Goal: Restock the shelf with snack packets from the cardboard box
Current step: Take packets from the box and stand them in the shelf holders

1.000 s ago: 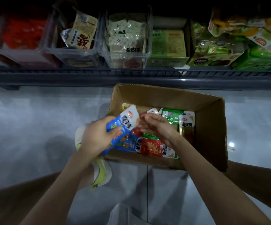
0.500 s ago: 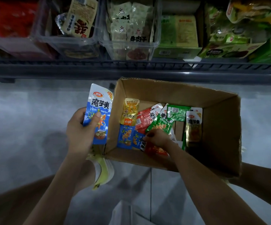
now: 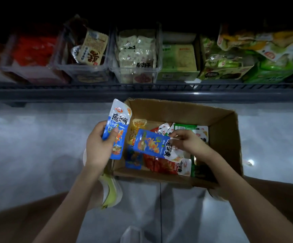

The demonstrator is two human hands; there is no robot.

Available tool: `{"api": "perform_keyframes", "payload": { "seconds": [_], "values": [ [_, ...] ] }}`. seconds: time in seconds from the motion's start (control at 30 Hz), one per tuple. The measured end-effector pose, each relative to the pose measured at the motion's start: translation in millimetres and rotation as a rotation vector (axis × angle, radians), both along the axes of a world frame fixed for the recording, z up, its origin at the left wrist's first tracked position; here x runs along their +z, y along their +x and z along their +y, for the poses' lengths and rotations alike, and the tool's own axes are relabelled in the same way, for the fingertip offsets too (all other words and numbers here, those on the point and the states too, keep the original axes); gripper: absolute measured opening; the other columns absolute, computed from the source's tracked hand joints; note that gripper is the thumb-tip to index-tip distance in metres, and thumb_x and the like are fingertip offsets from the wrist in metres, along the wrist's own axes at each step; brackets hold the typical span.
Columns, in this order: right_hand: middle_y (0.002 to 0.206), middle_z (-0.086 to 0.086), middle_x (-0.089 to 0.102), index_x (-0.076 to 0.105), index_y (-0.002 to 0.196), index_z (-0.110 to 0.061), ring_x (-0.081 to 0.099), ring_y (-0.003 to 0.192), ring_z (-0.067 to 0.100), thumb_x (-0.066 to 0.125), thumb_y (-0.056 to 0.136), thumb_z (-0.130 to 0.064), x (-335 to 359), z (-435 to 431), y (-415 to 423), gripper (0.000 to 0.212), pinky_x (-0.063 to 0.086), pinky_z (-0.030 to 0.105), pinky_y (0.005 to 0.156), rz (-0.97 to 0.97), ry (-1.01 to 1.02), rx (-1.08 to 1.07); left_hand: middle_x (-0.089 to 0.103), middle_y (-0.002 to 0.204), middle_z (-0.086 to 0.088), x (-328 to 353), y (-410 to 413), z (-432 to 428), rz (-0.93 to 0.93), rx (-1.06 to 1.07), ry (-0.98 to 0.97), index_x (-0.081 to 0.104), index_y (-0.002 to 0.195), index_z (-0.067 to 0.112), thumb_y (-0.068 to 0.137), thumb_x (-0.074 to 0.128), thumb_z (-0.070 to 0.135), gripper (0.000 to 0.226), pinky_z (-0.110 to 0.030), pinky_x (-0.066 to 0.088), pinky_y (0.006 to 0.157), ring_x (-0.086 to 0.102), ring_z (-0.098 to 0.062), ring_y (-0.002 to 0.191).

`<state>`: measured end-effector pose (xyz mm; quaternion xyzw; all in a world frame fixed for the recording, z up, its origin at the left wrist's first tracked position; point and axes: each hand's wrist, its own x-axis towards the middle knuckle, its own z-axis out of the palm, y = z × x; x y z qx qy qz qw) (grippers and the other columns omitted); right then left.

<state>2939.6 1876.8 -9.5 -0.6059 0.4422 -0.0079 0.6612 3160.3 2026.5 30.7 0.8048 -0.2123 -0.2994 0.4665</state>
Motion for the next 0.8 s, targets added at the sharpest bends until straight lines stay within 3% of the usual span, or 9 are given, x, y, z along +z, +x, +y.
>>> {"api": "perform_keyframes", "payload": {
  "seconds": [0.1, 0.17, 0.23, 0.33, 0.43, 0.53, 0.63, 0.7, 0.8],
  "values": [
    [0.079, -0.002, 0.071, 0.073, 0.083, -0.011, 0.066, 0.075, 0.007, 0.069, 0.084, -0.004, 25, -1, -3, 0.008, 0.049, 0.017, 0.070, -0.062, 0.093, 0.149, 0.067, 0.086, 0.013, 8, -5, -1, -0.041, -0.137, -0.011, 0.058, 0.091, 0.032, 0.091, 0.062, 0.015, 0.018, -0.032, 0.054, 0.071, 0.065, -0.006, 0.076],
    [0.078, -0.004, 0.073, 0.075, 0.081, -0.017, 0.066, 0.077, 0.008, 0.072, 0.081, -0.005, 37, 3, 6, 0.013, 0.052, 0.019, 0.074, -0.090, 0.095, 0.182, 0.068, 0.084, 0.012, 13, -12, -1, -0.035, -0.271, 0.008, 0.059, 0.094, 0.025, 0.091, 0.061, 0.011, 0.014, -0.022, 0.049, 0.068, 0.063, 0.000, 0.072],
    [0.079, -0.008, 0.074, 0.075, 0.080, -0.021, 0.067, 0.077, 0.008, 0.073, 0.080, -0.007, 46, 9, 19, 0.014, 0.054, 0.020, 0.075, -0.121, 0.036, 0.171, 0.069, 0.081, 0.010, 15, -17, 2, 0.010, -0.364, 0.033, 0.061, 0.092, 0.028, 0.092, 0.061, 0.013, 0.015, -0.024, 0.050, 0.069, 0.064, -0.004, 0.073],
    [0.072, -0.004, 0.070, 0.072, 0.085, -0.005, 0.059, 0.056, 0.000, 0.074, 0.079, -0.003, 54, 19, 37, 0.007, 0.047, 0.014, 0.053, -0.182, -0.039, 0.038, 0.071, 0.081, 0.012, 17, -20, 11, 0.098, -0.391, 0.063, 0.062, 0.092, 0.032, 0.091, 0.062, 0.022, 0.009, -0.032, 0.053, 0.072, 0.068, -0.008, 0.074],
    [0.063, 0.003, 0.064, 0.061, 0.078, -0.005, 0.055, 0.048, 0.008, 0.076, 0.075, -0.001, 48, 32, 48, 0.016, 0.040, 0.018, 0.043, -0.225, -0.038, -0.160, 0.073, 0.082, 0.010, 15, -14, 21, 0.158, -0.307, 0.036, 0.064, 0.093, 0.026, 0.078, 0.077, 0.022, 0.020, -0.035, 0.055, 0.073, 0.069, -0.010, 0.074],
    [0.070, 0.006, 0.064, 0.058, 0.083, -0.006, 0.060, 0.069, 0.024, 0.075, 0.074, 0.004, 24, 40, 53, 0.021, 0.049, 0.028, 0.056, -0.251, 0.081, -0.369, 0.074, 0.082, 0.007, 10, -2, 27, 0.118, -0.162, 0.002, 0.066, 0.091, 0.027, 0.074, 0.077, 0.022, 0.020, -0.036, 0.056, 0.072, 0.070, -0.015, 0.074],
    [0.086, 0.008, 0.065, 0.062, 0.094, -0.005, 0.063, 0.083, 0.021, 0.070, 0.077, 0.009, -14, 46, 50, 0.023, 0.054, 0.020, 0.067, -0.149, 0.178, -0.383, 0.072, 0.073, 0.011, 6, 13, 32, 0.087, 0.047, -0.075, 0.064, 0.089, 0.022, 0.085, 0.068, 0.007, 0.016, -0.021, 0.054, 0.058, 0.067, -0.005, 0.065],
    [0.093, 0.010, 0.066, 0.063, 0.096, -0.004, 0.064, 0.093, 0.024, 0.066, 0.078, 0.014, -40, 53, 49, 0.026, 0.055, 0.021, 0.072, -0.085, 0.248, -0.361, 0.072, 0.080, 0.006, 1, 25, 34, 0.120, 0.190, -0.136, 0.064, 0.091, 0.023, 0.087, 0.065, 0.006, 0.017, -0.024, 0.054, 0.058, 0.067, -0.004, 0.063],
    [0.092, 0.009, 0.061, 0.061, 0.109, 0.008, 0.059, 0.091, 0.020, 0.060, 0.081, 0.018, -71, 65, 53, 0.030, 0.053, 0.015, 0.062, 0.004, 0.356, -0.351, 0.071, 0.086, 0.006, -11, 36, 34, 0.148, 0.315, -0.156, 0.063, 0.095, 0.024, 0.088, 0.065, 0.009, 0.017, -0.029, 0.055, 0.064, 0.068, -0.005, 0.067]
  ]
}}
